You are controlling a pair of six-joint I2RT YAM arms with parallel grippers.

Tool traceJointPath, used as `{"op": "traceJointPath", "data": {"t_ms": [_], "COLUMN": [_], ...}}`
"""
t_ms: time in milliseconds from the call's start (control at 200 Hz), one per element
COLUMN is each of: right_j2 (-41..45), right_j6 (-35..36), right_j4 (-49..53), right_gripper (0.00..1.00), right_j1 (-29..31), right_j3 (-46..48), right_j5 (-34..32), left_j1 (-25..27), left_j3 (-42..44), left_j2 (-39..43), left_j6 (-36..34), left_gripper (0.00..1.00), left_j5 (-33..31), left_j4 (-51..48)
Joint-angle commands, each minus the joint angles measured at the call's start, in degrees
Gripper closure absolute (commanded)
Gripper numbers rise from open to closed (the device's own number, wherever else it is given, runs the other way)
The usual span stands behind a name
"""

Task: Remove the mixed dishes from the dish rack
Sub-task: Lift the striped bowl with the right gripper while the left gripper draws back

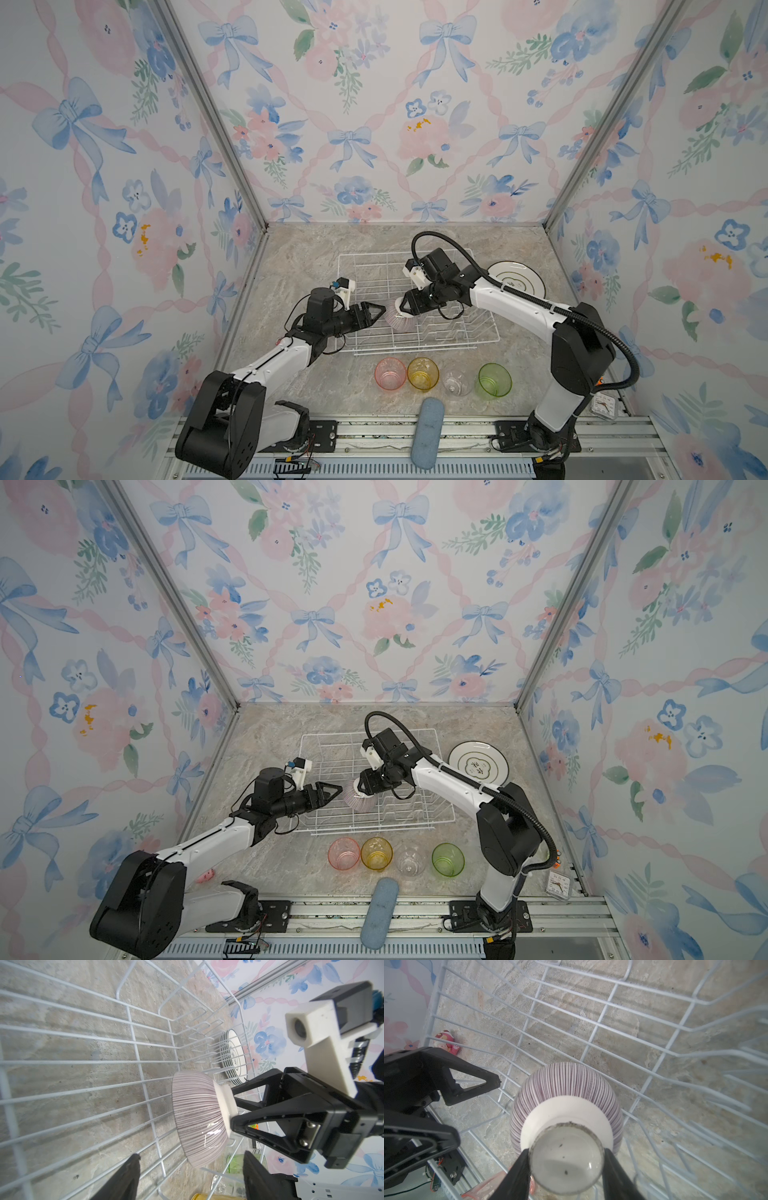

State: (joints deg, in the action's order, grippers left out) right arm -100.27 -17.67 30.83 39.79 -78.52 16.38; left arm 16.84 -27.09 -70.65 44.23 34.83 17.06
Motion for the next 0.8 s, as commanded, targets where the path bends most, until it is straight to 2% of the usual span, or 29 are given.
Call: {"op": "traceJointPath", "data": {"t_ms": [0, 225, 375, 640, 790], "right_j2": [2.8, 2.7, 2.9, 2.9, 2.9], "right_j6": [-1.8, -3.2, -5.4, -6.7, -7.6], "right_j4": [-4.5, -6.9, -10.8, -12.8, -14.3], "right_gripper": [0.82, 0.81, 0.81, 0.81, 0.81], "right_j1": [-0.8, -1.1, -1.5, -1.7, -1.8], "right_j3": [1.0, 2.0, 3.7, 4.9, 5.6], "right_j5": [3.0, 5.8, 8.5, 10.0, 10.7], "left_j1": [-0.3, -0.3, -0.3, -0.4, -0.3], "left_j3": [0.6, 0.0, 0.2, 0.8, 1.1], "left_j2": [-0.1, -0.2, -1.3, -3.3, -4.5], "left_j6": [0.5, 0.6, 1.4, 2.9, 3.8], "left_gripper": [0.27, 0.28, 0.35, 0.33, 0.39], "left_j5": [0.5, 1.8, 3.1, 4.9, 5.3], "left_j4": [1.8, 3.2, 5.3, 8.5, 9.7]}}
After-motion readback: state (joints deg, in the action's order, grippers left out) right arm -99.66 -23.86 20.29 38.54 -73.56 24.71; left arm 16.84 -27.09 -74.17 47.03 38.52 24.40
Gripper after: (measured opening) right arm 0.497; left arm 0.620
